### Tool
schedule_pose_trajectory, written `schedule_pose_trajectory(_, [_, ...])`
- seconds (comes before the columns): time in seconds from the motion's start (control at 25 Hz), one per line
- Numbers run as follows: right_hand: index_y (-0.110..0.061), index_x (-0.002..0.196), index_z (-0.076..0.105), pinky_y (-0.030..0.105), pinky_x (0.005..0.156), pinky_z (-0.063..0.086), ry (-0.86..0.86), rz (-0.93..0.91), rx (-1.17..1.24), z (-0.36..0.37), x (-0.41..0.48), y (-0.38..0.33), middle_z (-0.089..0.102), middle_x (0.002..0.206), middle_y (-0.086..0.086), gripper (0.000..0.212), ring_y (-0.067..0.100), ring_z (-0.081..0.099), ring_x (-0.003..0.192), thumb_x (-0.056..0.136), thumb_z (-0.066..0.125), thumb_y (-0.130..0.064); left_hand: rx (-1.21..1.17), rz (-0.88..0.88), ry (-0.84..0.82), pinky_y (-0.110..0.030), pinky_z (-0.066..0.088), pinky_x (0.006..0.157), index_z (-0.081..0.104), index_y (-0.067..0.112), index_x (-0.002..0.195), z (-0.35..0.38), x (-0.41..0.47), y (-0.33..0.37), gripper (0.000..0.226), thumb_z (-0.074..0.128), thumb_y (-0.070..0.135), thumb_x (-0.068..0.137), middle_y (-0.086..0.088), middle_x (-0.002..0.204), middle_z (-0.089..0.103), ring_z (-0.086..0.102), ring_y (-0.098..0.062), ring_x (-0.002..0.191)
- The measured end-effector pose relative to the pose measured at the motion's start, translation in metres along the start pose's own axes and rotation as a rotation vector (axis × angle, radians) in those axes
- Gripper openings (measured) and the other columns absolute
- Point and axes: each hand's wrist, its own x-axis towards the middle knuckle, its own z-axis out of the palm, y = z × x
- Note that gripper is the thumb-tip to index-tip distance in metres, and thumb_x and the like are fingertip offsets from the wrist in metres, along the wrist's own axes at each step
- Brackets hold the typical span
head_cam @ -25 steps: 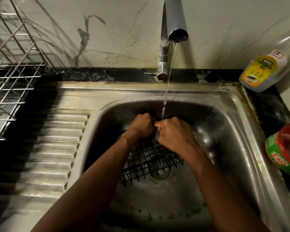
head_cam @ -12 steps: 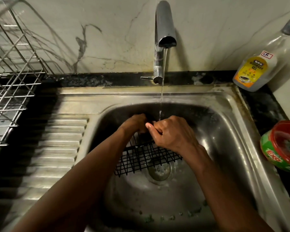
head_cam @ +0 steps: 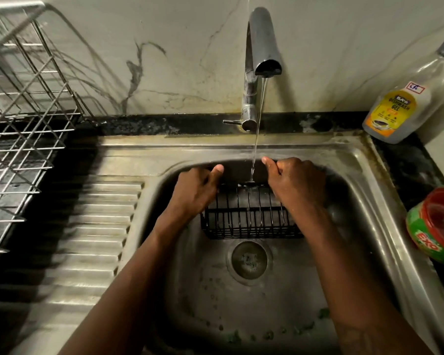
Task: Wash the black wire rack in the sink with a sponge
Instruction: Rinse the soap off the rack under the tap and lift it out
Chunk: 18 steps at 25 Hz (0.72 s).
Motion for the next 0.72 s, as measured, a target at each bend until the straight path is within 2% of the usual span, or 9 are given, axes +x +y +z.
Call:
schedule_pose_trajectory(0.08, [-0.014,0.062,0.061,0.029,0.051,0.045,-0.008,0.035,-0.01,-0.007,0.0,0.005,0.051,0.051,-0.004,0.065,0.019,0.051,0.047,0.1,0.04,-0.063,-0.196,-0.055,0.169,-0.033,0.041,0.051,0.047,0.006,0.055,0.015,-0.018,0.004,0.069,0.043,0.057,0.101,-0.001,0.046,0.052,0.047,-0.012,0.044])
schedule_pose_trajectory(0.16, [-0.016,0.068,0.06,0.027,0.05,0.038,-0.083,-0.07,-0.062,-0.01,-0.007,-0.006,0.048,0.053,-0.005,0.059,0.014,0.048,0.046,0.104,0.033,-0.055,-0.379,-0.118,0.273,-0.023,0.028,0.043,0.036,0.015,0.049,0.029,-0.018,0.016,0.064,0.051,0.046,0.103,0.008,0.038,0.035,0.031,-0.005,0.039])
schedule_pose_trajectory(0.24, [-0.021,0.079,0.059,0.03,0.058,0.044,-0.214,-0.256,-0.037,-0.008,-0.025,-0.038,0.054,0.062,-0.006,0.047,0.011,0.052,0.053,0.106,0.03,-0.045,-0.482,-0.168,0.294,-0.018,0.028,0.043,0.038,0.018,0.047,0.036,-0.003,0.023,0.062,0.054,0.039,0.102,0.012,0.035,0.034,0.031,-0.003,0.035])
schedule_pose_trajectory(0.32, [-0.023,0.088,0.057,0.038,0.078,0.048,-0.201,-0.379,-0.001,0.001,-0.038,-0.068,0.062,0.078,-0.003,0.03,0.016,0.059,0.071,0.102,0.034,-0.036,-0.556,-0.218,0.326,-0.022,0.031,0.045,0.042,0.017,0.046,0.04,0.01,0.022,0.061,0.058,0.037,0.101,0.011,0.036,0.038,0.032,-0.002,0.037])
schedule_pose_trajectory(0.4, [-0.022,0.091,0.057,0.041,0.081,0.049,-0.18,-0.422,-0.023,0.005,-0.036,-0.075,0.065,0.083,-0.001,0.029,0.02,0.062,0.076,0.101,0.034,-0.036,-0.605,-0.215,0.339,-0.021,0.032,0.044,0.045,0.015,0.045,0.044,0.014,0.016,0.061,0.06,0.038,0.099,0.01,0.037,0.04,0.034,-0.003,0.037])
schedule_pose_trajectory(0.48, [-0.023,0.083,0.061,0.034,0.065,0.052,-0.202,-0.37,-0.073,0.002,-0.028,-0.045,0.06,0.066,-0.004,0.051,0.015,0.057,0.057,0.105,0.023,-0.05,-0.616,-0.219,0.348,-0.023,0.038,0.045,0.052,0.011,0.048,0.047,0.015,0.011,0.061,0.059,0.044,0.099,0.003,0.042,0.048,0.042,-0.009,0.04])
schedule_pose_trajectory(0.56, [-0.018,0.061,0.056,0.024,0.05,0.044,-0.182,-0.185,-0.118,-0.008,-0.02,-0.001,0.047,0.047,-0.005,0.076,0.012,0.043,0.038,0.103,0.012,-0.063,-0.644,-0.252,0.388,-0.027,0.041,0.048,0.05,0.015,0.049,0.046,0.019,0.005,0.06,0.058,0.05,0.097,0.0,0.046,0.051,0.047,-0.013,0.042])
schedule_pose_trajectory(0.64, [-0.015,0.051,0.05,0.025,0.052,0.044,-0.136,-0.022,-0.166,-0.017,-0.023,0.018,0.044,0.041,-0.003,0.081,0.012,0.042,0.035,0.104,0.009,-0.059,-0.657,-0.287,0.397,-0.028,0.043,0.051,0.048,0.018,0.051,0.045,0.022,0.005,0.058,0.058,0.053,0.096,0.0,0.05,0.053,0.048,-0.012,0.042])
schedule_pose_trajectory(0.72, [-0.016,0.056,0.055,0.034,0.069,0.049,-0.137,-0.048,-0.157,-0.01,-0.028,-0.004,0.053,0.048,-0.001,0.076,0.014,0.051,0.044,0.106,0.009,-0.051,-0.64,-0.293,0.403,-0.028,0.043,0.052,0.047,0.019,0.048,0.046,0.022,0.007,0.06,0.058,0.052,0.097,0.004,0.047,0.052,0.046,-0.009,0.04])
